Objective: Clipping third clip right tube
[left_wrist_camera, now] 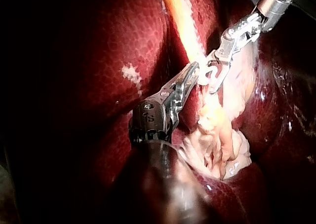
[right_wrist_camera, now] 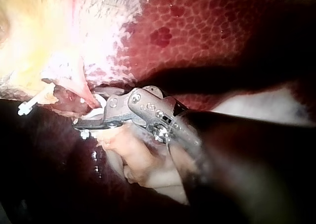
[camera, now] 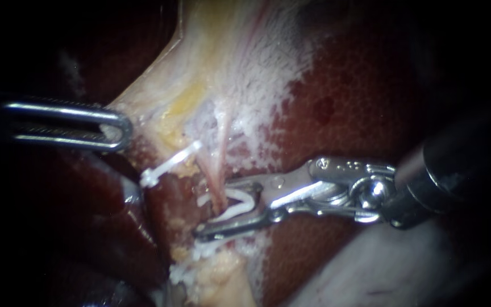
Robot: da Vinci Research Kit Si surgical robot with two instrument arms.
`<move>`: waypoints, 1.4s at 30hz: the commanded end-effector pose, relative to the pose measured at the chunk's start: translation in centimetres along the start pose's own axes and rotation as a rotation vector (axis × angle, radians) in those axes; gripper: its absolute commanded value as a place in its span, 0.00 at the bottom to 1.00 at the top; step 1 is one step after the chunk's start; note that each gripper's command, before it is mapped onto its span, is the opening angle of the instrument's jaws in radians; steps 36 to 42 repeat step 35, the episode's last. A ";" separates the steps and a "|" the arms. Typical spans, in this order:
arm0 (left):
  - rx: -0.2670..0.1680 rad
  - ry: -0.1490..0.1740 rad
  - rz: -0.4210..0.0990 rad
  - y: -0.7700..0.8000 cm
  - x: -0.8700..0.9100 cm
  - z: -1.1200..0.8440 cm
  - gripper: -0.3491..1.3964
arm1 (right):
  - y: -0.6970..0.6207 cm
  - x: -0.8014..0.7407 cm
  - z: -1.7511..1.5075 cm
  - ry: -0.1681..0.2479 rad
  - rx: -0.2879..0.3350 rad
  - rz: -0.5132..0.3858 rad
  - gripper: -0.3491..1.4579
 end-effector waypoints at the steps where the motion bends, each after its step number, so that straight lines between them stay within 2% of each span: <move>1: 0.000 0.000 0.000 0.00 0.00 0.00 0.00 | 0.01 0.00 -0.01 0.000 -0.001 0.006 0.38; 5: 0.000 0.000 0.000 0.00 0.00 0.00 0.00 | 0.02 -0.01 -0.02 0.000 -0.001 0.024 0.29; 10: 0.000 0.000 0.000 0.00 0.00 0.00 0.00 | 0.03 -0.02 -0.05 -0.001 -0.001 0.052 0.07; 13: 0.000 0.000 0.000 0.00 0.00 0.00 0.00 | 0.06 -0.03 -0.07 -0.001 -0.001 0.052 0.03; 42: 0.000 0.000 0.000 0.01 0.00 0.01 0.00 | 0.08 -0.05 -0.08 -0.002 0.000 0.051 0.00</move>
